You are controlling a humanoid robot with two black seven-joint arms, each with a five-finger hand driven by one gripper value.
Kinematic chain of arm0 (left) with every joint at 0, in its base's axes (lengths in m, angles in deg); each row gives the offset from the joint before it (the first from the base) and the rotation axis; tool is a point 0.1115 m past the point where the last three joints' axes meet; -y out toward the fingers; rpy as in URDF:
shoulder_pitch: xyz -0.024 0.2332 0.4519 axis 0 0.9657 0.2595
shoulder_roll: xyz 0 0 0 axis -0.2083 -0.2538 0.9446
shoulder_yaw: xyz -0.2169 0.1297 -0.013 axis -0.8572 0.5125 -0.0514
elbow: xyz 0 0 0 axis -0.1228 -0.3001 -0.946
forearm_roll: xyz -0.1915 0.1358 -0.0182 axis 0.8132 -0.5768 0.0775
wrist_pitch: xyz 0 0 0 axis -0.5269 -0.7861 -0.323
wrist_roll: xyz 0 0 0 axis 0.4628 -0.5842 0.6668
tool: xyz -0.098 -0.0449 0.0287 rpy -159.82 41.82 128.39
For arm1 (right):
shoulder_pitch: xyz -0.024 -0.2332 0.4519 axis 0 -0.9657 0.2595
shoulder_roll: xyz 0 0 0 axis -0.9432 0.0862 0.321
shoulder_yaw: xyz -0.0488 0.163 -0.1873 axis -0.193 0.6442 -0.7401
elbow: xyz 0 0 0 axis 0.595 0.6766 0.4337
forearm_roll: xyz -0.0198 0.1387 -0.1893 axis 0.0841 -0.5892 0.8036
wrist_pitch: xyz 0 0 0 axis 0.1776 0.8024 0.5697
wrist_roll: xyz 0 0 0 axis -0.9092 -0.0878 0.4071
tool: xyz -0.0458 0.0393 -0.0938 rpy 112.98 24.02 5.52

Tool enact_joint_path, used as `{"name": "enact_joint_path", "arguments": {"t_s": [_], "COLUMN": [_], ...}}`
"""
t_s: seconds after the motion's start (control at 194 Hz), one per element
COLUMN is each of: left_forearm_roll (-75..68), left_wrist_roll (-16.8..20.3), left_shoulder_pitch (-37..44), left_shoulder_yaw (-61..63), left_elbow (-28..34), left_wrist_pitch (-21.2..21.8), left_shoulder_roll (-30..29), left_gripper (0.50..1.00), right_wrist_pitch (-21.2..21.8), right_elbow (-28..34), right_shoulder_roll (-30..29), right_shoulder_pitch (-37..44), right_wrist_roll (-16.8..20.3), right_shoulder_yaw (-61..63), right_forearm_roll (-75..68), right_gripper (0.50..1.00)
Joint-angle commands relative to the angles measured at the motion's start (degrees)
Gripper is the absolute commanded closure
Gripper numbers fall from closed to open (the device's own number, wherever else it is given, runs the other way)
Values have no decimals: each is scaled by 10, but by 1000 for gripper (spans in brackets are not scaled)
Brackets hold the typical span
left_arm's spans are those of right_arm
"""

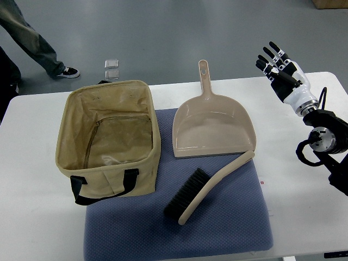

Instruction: Put pink broom in yellow bag with right hand

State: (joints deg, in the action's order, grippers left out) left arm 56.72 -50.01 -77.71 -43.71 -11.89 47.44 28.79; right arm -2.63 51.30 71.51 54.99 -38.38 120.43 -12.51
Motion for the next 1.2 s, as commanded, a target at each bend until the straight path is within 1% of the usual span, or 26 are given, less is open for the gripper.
{"name": "enact_joint_path", "arguments": {"t_s": [0.0,0.34,0.505,1.194], "left_forearm_roll": [0,0,0,0], "left_wrist_roll": [0,0,0,0], "left_shoulder_pitch": [0,0,0,0], "left_shoulder_yaw": [0,0,0,0], "left_elbow": [1,2,1,2], "left_wrist_pitch": [0,1,1,1], "left_shoulder_roll": [0,0,0,0], "left_gripper": [500,500,500,500], "right_wrist_pitch": [1,1,11,10], "right_elbow": [0,0,0,0], "right_shoulder_roll": [0,-2,0,0], "right_shoulder_pitch": [0,-2,0,16], "right_wrist_roll": [0,-1,-1,0], "right_shoulder_yaw": [0,0,0,-1], "right_forearm_roll": [0,0,0,4], "right_gripper": [572,572,572,572]}}
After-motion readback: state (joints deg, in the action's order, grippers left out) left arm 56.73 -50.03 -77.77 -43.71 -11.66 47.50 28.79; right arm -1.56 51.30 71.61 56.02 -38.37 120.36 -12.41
